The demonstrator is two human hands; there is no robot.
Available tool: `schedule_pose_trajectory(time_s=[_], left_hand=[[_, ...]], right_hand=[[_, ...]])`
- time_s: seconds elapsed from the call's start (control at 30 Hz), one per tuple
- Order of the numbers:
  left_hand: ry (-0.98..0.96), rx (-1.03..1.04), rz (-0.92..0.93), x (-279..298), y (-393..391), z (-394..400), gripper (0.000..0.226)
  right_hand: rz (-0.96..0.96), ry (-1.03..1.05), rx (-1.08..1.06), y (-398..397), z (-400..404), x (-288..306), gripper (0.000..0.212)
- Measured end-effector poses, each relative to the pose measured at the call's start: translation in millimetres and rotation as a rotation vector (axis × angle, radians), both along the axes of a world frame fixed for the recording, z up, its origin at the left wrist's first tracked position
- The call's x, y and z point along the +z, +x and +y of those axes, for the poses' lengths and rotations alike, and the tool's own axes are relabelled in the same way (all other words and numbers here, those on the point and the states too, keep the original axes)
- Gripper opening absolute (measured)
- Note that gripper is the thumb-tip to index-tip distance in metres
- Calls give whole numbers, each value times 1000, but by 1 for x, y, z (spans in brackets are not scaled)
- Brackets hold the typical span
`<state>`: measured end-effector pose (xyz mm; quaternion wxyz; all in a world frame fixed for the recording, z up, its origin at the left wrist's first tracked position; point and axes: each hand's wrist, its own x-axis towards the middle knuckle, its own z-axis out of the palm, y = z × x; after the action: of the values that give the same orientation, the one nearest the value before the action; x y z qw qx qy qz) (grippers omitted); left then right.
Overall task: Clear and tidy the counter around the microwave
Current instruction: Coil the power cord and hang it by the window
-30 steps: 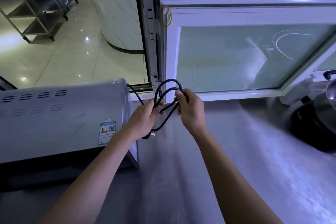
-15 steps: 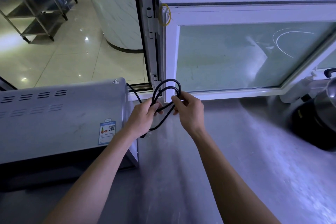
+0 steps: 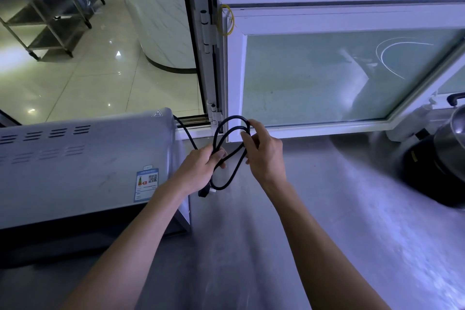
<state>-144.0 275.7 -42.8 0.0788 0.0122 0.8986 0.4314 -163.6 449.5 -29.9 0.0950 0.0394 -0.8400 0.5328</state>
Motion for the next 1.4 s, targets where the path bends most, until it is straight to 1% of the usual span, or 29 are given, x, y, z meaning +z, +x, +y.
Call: schedule_pose_trajectory(time_s=[0.2,0.33,0.43,0.47,0.57,0.6,0.7,0.77,0.83,0.9,0.97,1.07,1.23,1.4], left_hand=[[14,4,-11,-5,1,0,23],[13,2,12,-7,0,-1,27],[-69,-36,25,-11,1,2,30],[-103,-57,45,-13,2,5,36],[-177,-114,78,-17,5,8,66],[-191,-119,78,-19,6,7,70],[-269,-151,114,-19,6,7,60],[-337,-186,182,-18,8,9,53],[-379,-212,261,-18,10,11,38],[-388,-217,276,-20,11,12,28],[-374,-203,266,-22,9,11,28],[-341,-167,217,-26,8,4,42],[-264,-65,145,-21,3,4,29],[-161,-32,114,-10,-4,4,27]], right_hand=[[-55,-14,-3,1,-2,4,12],[-80,31,-70,-1,-3,2,30],[-115,-26,-80,0,-6,3,28],[-122,-34,-84,0,-7,3,28],[-147,-54,-103,0,-10,4,30],[-155,-60,-110,0,-10,5,31],[-177,-115,-119,0,-10,6,30],[-183,-156,-125,-1,-12,8,29],[-191,-172,-123,-3,-14,9,28],[-207,-200,-122,-2,-18,10,28],[-223,-239,-124,-1,-21,12,30],[-258,-335,-125,1,-25,15,29],[-291,-437,-118,1,-27,15,24],[-295,-473,-79,-5,-19,20,22]])
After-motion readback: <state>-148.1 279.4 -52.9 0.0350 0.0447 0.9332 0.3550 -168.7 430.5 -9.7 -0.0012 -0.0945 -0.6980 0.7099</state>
